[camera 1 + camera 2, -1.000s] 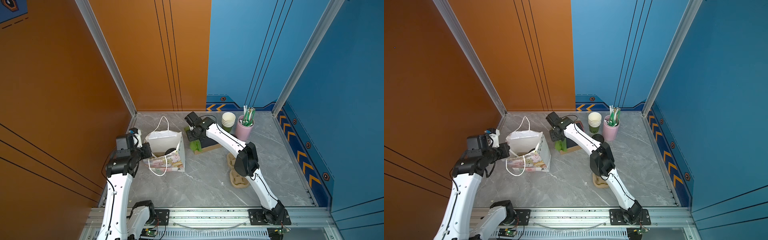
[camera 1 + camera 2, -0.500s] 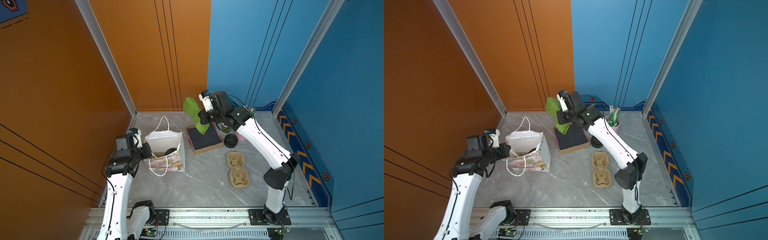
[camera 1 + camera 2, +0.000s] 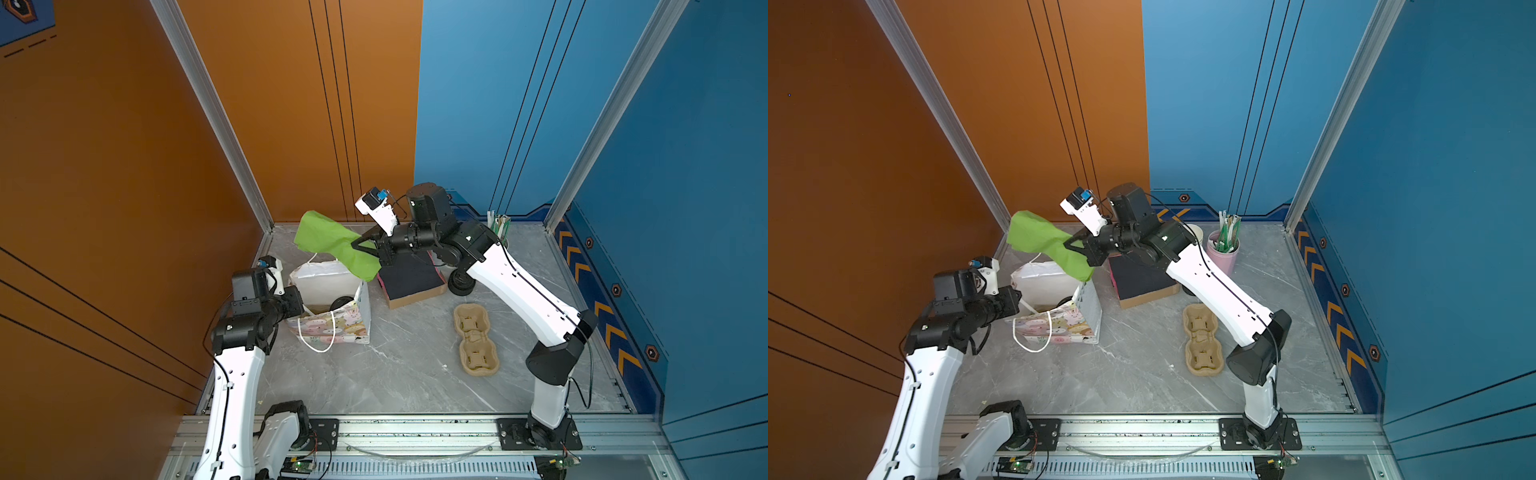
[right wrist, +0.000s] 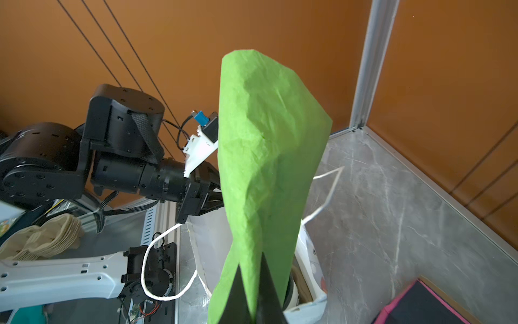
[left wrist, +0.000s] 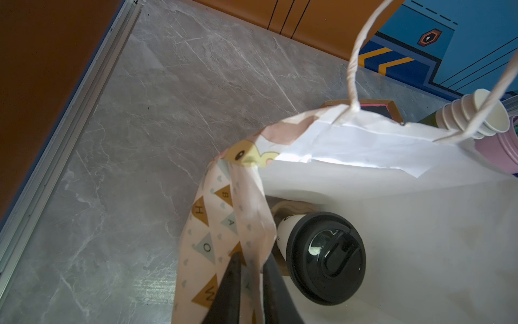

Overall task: Pack a coffee takeout order
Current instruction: Place the napkin in the takeout bag.

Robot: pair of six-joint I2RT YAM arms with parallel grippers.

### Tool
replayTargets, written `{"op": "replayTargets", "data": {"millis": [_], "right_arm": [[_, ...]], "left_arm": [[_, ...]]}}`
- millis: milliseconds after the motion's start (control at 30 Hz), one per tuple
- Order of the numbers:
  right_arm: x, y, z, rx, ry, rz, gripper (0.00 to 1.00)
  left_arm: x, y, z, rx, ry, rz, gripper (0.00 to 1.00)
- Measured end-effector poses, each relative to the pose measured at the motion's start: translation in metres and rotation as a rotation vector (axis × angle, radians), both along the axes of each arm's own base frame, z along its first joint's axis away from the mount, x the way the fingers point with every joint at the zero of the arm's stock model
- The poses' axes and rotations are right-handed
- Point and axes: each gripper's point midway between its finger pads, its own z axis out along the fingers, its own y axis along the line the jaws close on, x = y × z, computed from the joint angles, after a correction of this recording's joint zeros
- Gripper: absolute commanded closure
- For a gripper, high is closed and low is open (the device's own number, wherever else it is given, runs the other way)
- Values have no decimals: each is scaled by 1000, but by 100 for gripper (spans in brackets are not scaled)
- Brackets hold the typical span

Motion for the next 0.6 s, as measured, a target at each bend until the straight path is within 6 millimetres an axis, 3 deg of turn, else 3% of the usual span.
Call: {"op": "replayTargets", "data": {"millis": [233, 600], "right_arm": [[-9, 33, -27, -31, 1, 93, 100], [-6, 83, -65, -34, -25, 114, 100]], "left_arm": [[-1, 0, 1, 2, -5, 2, 82], [-1, 0, 2, 2, -6, 2, 82]]}}
